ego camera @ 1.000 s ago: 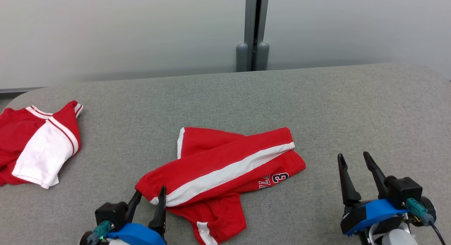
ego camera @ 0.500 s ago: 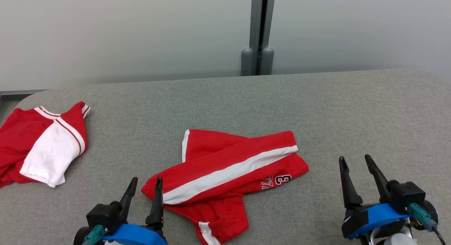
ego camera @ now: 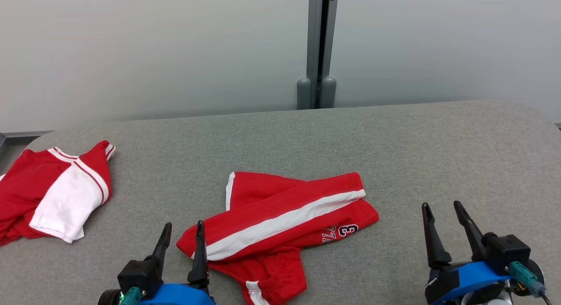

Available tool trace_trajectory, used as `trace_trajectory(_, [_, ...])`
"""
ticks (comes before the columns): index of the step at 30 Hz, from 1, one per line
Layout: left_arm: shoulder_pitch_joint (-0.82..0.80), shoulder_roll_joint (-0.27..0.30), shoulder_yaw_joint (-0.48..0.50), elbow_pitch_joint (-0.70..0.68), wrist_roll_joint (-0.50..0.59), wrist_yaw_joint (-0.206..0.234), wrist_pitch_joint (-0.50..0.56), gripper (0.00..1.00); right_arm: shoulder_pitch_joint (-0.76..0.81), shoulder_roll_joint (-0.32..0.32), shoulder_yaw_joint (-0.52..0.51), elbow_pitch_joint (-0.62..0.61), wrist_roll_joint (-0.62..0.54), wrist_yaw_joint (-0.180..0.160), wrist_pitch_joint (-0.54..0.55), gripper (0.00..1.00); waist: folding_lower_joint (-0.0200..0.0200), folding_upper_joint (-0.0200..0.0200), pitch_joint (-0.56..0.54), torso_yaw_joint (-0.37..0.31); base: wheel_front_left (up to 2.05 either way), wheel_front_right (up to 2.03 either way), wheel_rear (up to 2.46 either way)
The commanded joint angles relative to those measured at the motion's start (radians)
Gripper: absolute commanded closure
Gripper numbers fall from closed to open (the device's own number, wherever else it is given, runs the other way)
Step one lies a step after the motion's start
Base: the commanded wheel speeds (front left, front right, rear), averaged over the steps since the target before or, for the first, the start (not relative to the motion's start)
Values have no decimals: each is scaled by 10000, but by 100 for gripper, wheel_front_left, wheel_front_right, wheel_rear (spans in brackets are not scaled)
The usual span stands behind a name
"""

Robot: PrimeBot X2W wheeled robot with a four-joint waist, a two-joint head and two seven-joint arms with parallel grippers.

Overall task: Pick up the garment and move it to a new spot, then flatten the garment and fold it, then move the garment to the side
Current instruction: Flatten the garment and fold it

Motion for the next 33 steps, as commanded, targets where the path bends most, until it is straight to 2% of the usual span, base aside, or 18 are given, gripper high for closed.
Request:
trace_trajectory(1, [145, -37, 146, 18, 116, 87, -43, 0, 160, -8, 54, 30, 87, 1, -36, 0, 1, -1, -12, -12, 0, 0, 0])
trace_trajectory(19, [642, -357, 884, 27, 700, -152, -47, 0, -16, -8, 280, 103, 23, 1, -37, 0, 1, -1, 61, 15, 0, 0, 0])
trace_trajectory(22, [847, -422, 986, 317, 468, -1, 234, 0, 2, -8, 290, 99, -1, 1, -37, 0, 1, -1, 101, 19, 0, 0, 0])
trace_trajectory(25, [957, -488, 940, 451, 165, -140, 805, 0, 21, -8, 276, 119, -33, 1, -37, 0, 1, -1, 136, 17, 0, 0, 0])
trace_trajectory(29, [829, -479, 842, 451, -398, -574, 1628, 0, -38, -8, 260, 145, -76, 1, -37, 0, 1, -1, 339, 23, 0, 0, 0])
trace_trajectory(33, [453, -609, 971, 710, -913, -880, 1995, 0, -167, -8, 304, 177, -84, 1, -37, 0, 1, -1, 553, -28, 0, 0, 0])
